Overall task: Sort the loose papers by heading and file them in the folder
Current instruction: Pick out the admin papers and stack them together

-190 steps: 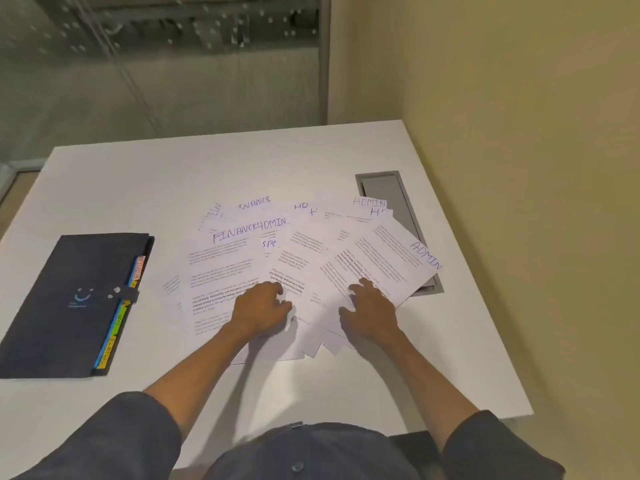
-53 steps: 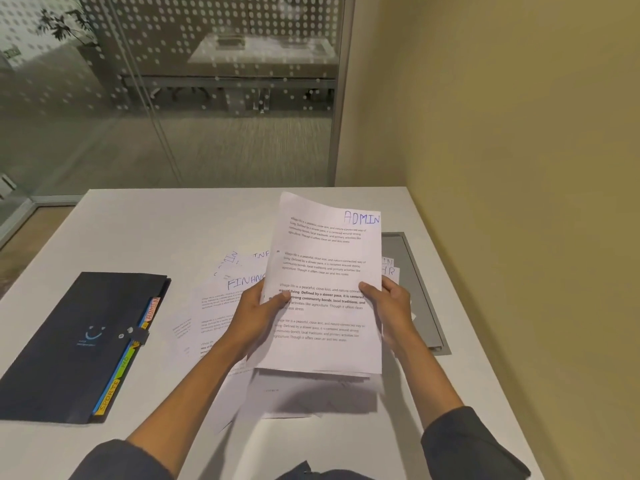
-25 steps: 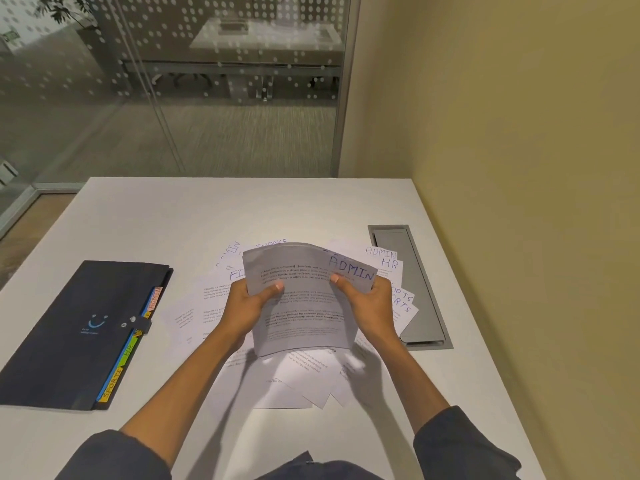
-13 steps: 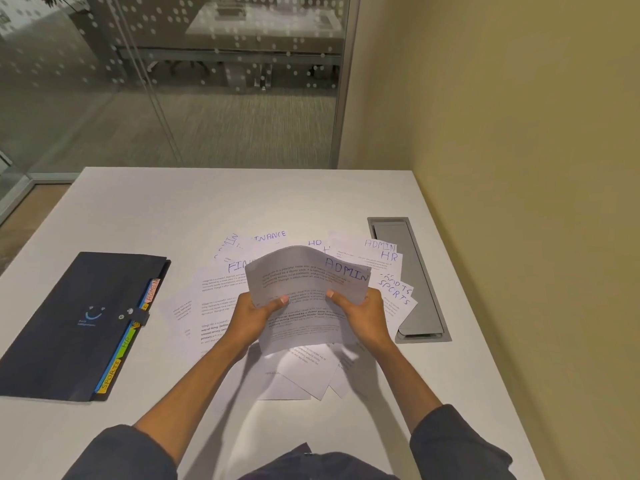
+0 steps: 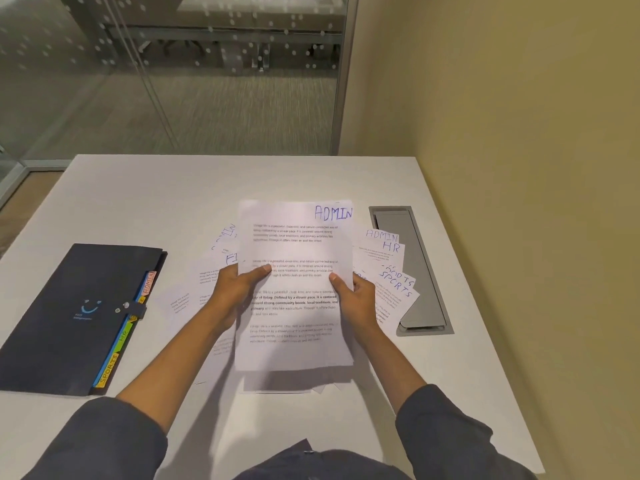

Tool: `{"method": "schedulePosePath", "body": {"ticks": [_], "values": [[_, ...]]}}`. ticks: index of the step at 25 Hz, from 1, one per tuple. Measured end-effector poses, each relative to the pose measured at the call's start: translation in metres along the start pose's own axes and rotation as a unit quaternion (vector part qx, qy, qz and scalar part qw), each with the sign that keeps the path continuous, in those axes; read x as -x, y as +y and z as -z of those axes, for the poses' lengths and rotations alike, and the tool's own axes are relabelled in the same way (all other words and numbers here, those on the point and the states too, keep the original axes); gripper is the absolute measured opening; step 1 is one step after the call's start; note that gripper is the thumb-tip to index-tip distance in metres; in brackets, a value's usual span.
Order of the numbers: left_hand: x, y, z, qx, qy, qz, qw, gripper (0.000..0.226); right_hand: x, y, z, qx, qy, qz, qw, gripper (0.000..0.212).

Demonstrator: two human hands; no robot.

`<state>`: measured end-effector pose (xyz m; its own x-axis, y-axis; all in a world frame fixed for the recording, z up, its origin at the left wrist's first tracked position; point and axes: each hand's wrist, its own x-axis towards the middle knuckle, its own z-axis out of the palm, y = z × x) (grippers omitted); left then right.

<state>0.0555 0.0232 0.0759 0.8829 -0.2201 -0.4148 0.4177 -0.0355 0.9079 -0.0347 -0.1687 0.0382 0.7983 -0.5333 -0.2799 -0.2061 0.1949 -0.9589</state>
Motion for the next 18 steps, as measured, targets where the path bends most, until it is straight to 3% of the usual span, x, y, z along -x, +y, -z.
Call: {"method": "schedulePosePath", "body": {"ticks": [5, 11, 15, 18], "values": [[-0.009, -0.013, 0.008, -0.039, -0.071, 0.051, 0.995, 0.032, -0.033, 0.0, -0.004, -0.047, 0.022, -0.072, 0.996, 0.026], [-0.033, -0.015, -0.006, -0.076, -0.035, 0.014, 0.996, 0.026, -0.082, 0.0, 0.012, 0.039, -0.03, -0.128, 0.991, 0.019], [-0.054, -0.012, -0.008, -0.068, -0.03, 0.018, 0.997, 0.023, -0.138, -0.006, 0.05, 0.117, 0.051, -0.1, 0.987, 0.022], [-0.069, -0.017, -0.011, -0.052, -0.024, 0.034, 0.998, 0.024, -0.18, -0.002, 0.081, 0.264, 0.104, -0.077, 0.956, 0.03]]}}
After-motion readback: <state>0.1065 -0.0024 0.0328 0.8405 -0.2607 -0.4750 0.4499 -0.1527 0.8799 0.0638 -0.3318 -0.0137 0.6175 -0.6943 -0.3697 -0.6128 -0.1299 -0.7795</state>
